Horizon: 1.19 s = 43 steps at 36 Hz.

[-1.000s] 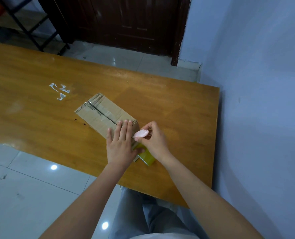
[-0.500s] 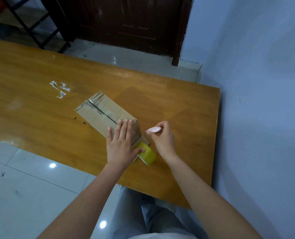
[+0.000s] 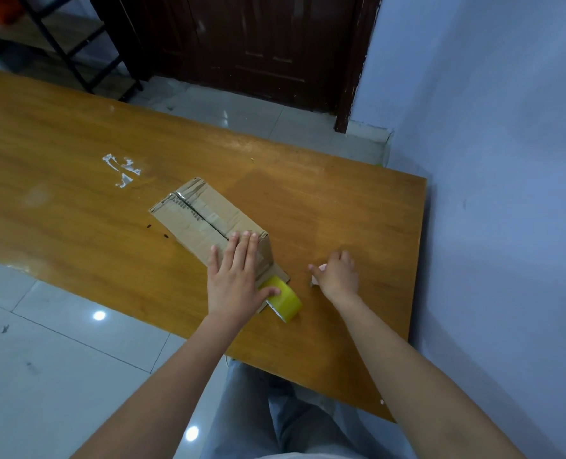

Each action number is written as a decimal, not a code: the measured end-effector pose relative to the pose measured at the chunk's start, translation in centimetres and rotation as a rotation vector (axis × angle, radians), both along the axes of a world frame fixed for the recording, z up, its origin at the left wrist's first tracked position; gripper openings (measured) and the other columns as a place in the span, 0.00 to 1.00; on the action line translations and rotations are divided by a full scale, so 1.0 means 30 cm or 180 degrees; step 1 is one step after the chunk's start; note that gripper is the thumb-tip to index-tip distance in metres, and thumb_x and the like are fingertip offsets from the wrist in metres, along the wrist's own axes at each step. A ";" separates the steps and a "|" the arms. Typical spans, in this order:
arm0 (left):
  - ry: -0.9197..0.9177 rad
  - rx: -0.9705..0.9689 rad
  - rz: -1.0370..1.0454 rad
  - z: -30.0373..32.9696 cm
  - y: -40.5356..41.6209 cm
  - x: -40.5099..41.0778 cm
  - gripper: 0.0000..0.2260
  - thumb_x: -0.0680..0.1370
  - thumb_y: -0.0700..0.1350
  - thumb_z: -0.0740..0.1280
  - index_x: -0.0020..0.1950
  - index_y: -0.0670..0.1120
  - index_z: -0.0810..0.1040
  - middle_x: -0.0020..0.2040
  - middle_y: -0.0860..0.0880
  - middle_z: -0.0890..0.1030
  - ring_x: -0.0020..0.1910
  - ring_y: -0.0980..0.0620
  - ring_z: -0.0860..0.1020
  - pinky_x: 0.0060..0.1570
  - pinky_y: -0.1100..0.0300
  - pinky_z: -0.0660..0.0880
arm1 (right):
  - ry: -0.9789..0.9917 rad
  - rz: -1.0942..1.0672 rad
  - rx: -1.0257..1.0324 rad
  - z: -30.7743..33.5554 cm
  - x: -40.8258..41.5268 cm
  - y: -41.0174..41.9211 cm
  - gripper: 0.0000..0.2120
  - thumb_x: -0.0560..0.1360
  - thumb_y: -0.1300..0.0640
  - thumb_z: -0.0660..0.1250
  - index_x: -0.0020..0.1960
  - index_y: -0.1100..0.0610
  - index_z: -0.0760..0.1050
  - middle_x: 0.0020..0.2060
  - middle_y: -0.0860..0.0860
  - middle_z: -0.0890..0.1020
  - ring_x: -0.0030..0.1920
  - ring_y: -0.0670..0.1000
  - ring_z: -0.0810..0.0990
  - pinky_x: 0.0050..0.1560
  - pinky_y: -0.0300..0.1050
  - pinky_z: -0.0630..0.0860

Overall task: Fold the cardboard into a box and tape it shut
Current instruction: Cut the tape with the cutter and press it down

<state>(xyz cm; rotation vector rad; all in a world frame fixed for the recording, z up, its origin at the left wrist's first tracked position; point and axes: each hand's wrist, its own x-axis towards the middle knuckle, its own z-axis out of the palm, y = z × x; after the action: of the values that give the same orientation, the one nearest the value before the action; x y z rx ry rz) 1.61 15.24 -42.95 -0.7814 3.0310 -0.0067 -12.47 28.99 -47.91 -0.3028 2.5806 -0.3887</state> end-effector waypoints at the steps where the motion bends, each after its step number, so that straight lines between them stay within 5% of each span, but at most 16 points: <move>1: 0.0012 0.0019 0.0000 0.001 0.000 0.000 0.50 0.66 0.73 0.60 0.77 0.47 0.44 0.78 0.48 0.52 0.77 0.49 0.46 0.72 0.46 0.40 | 0.0112 -0.0043 -0.0009 0.001 0.001 -0.001 0.27 0.76 0.41 0.62 0.67 0.58 0.66 0.68 0.56 0.65 0.68 0.58 0.64 0.64 0.55 0.67; 5: 0.0026 -0.0008 -0.0001 0.001 0.000 0.001 0.50 0.66 0.74 0.59 0.77 0.47 0.44 0.78 0.48 0.53 0.77 0.49 0.47 0.72 0.45 0.41 | 0.0393 0.0064 -0.0641 0.014 0.009 -0.018 0.21 0.76 0.42 0.61 0.63 0.55 0.70 0.66 0.54 0.64 0.68 0.56 0.61 0.64 0.53 0.65; 10: 0.0071 -0.0027 -0.0033 0.005 -0.001 0.004 0.50 0.65 0.73 0.63 0.77 0.45 0.51 0.76 0.47 0.59 0.76 0.48 0.53 0.72 0.45 0.46 | -0.1111 0.0424 -0.2147 0.063 0.068 -0.074 0.08 0.74 0.46 0.67 0.51 0.45 0.73 0.55 0.47 0.70 0.62 0.49 0.68 0.60 0.45 0.66; 13: 0.0103 0.0014 -0.0040 0.007 -0.001 0.002 0.48 0.65 0.69 0.67 0.76 0.44 0.55 0.75 0.46 0.62 0.75 0.47 0.57 0.72 0.43 0.51 | -0.1789 0.0594 -0.2374 0.070 0.100 -0.098 0.08 0.74 0.56 0.70 0.51 0.49 0.73 0.45 0.48 0.77 0.45 0.43 0.78 0.49 0.34 0.75; 16: 0.0097 0.0060 -0.0047 0.009 -0.003 0.002 0.47 0.66 0.66 0.69 0.77 0.44 0.55 0.75 0.46 0.62 0.76 0.47 0.56 0.72 0.43 0.50 | -0.1790 0.0608 -0.2497 0.067 0.115 -0.113 0.07 0.74 0.63 0.68 0.47 0.53 0.74 0.40 0.49 0.77 0.32 0.41 0.78 0.38 0.33 0.75; 21: 0.0179 0.0236 -0.0084 0.016 -0.007 0.007 0.45 0.68 0.66 0.67 0.77 0.46 0.54 0.76 0.48 0.60 0.76 0.49 0.54 0.73 0.46 0.45 | -0.1457 0.0676 -0.2373 0.056 0.118 -0.118 0.05 0.74 0.65 0.68 0.48 0.67 0.77 0.41 0.47 0.71 0.39 0.45 0.74 0.38 0.28 0.72; 28: 0.0806 0.0721 0.0024 0.042 -0.036 0.011 0.27 0.76 0.58 0.51 0.74 0.52 0.65 0.73 0.52 0.67 0.73 0.53 0.62 0.71 0.51 0.53 | -0.1383 0.0582 -0.2414 0.038 0.132 -0.108 0.03 0.73 0.60 0.70 0.44 0.55 0.77 0.44 0.47 0.73 0.44 0.45 0.73 0.45 0.33 0.68; 32: 0.1145 0.0691 -0.0051 0.035 -0.063 -0.002 0.18 0.78 0.51 0.59 0.67 0.51 0.75 0.64 0.51 0.77 0.62 0.48 0.75 0.61 0.52 0.65 | -0.1374 0.0511 -0.2551 0.050 0.142 -0.097 0.02 0.74 0.61 0.70 0.43 0.55 0.77 0.44 0.48 0.73 0.44 0.43 0.72 0.46 0.34 0.68; 39: 0.1273 0.0381 -0.0292 0.002 -0.086 0.004 0.18 0.79 0.53 0.58 0.64 0.50 0.77 0.60 0.51 0.79 0.54 0.48 0.78 0.52 0.56 0.63 | -0.1291 0.0624 -0.2499 0.053 0.147 -0.087 0.03 0.74 0.60 0.69 0.43 0.54 0.77 0.42 0.42 0.73 0.44 0.41 0.72 0.50 0.38 0.68; 43: 0.1262 0.0331 -0.0325 -0.002 -0.086 0.004 0.18 0.79 0.52 0.58 0.65 0.50 0.77 0.61 0.51 0.79 0.54 0.48 0.78 0.52 0.56 0.63 | -0.1145 0.0668 -0.2456 0.047 0.155 -0.085 0.03 0.74 0.59 0.70 0.42 0.52 0.78 0.43 0.41 0.73 0.53 0.53 0.74 0.57 0.49 0.71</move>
<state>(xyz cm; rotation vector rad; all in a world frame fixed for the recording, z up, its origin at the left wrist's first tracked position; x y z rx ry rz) 1.75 12.67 -43.00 -0.6910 3.4013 0.3426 -7.81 26.44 -46.51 -0.6869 1.9281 -1.2270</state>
